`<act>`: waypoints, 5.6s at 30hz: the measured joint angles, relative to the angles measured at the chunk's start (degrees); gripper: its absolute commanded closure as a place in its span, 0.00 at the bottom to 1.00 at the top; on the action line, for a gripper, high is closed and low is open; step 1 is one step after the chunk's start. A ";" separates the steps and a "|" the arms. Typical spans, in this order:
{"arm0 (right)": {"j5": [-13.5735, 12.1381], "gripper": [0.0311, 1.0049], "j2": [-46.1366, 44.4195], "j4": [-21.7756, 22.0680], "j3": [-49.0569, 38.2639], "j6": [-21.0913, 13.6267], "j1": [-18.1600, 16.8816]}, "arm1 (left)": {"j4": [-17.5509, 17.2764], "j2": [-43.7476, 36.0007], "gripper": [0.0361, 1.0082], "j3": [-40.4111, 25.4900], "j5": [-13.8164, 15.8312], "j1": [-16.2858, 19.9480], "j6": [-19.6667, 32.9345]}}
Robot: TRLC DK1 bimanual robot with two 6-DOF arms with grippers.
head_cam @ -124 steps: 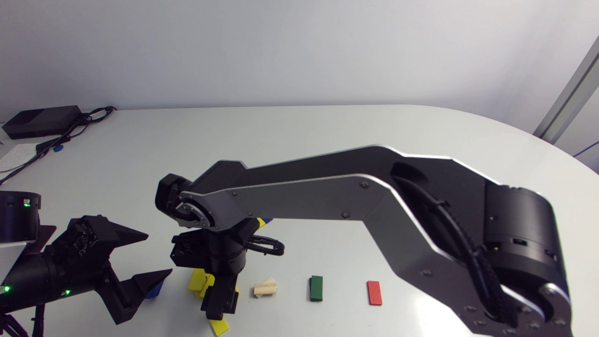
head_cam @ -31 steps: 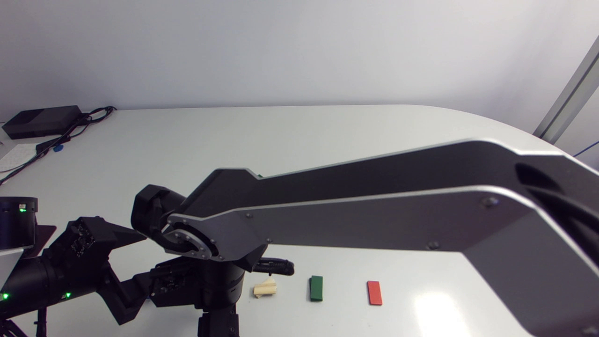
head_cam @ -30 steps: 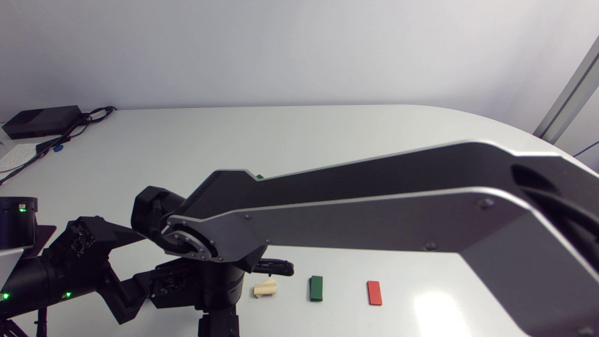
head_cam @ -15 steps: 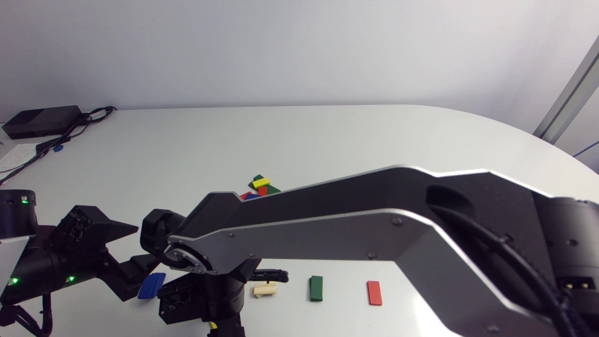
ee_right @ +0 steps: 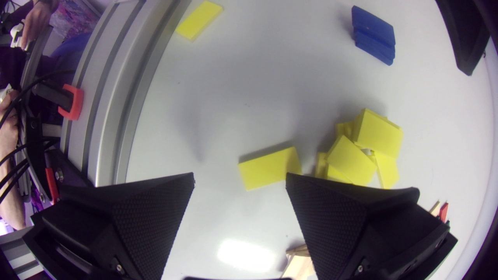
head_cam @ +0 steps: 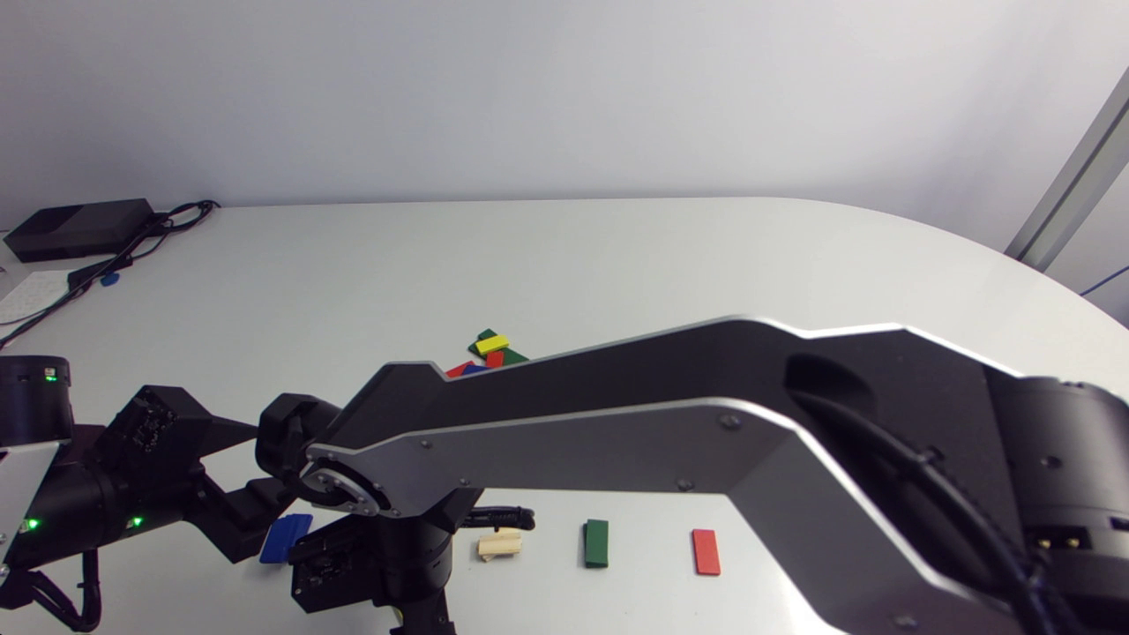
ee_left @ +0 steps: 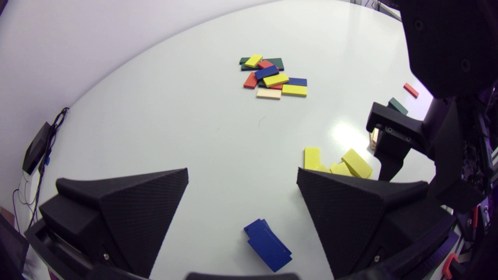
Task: Take domino bricks one by one from the mixed stack on the table and place each onto the existing stack of the same color.
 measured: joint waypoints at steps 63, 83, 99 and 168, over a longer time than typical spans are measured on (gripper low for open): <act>2.45 0.41 2.01 2.08 1.27 -3.67 0.81 | 0.42 1.14 0.02 -0.02 0.00 1.95 -0.48; 5.46 0.56 2.01 4.55 1.25 -3.65 1.86 | 0.42 1.11 0.02 0.00 0.07 2.56 0.55; 5.95 0.71 -0.90 3.89 1.46 -2.93 1.60 | 0.39 1.88 0.02 0.00 0.20 2.67 0.57; 6.95 0.17 8.50 -7.34 23.87 11.45 -6.19 | 0.37 2.99 0.02 0.00 1.95 5.55 3.58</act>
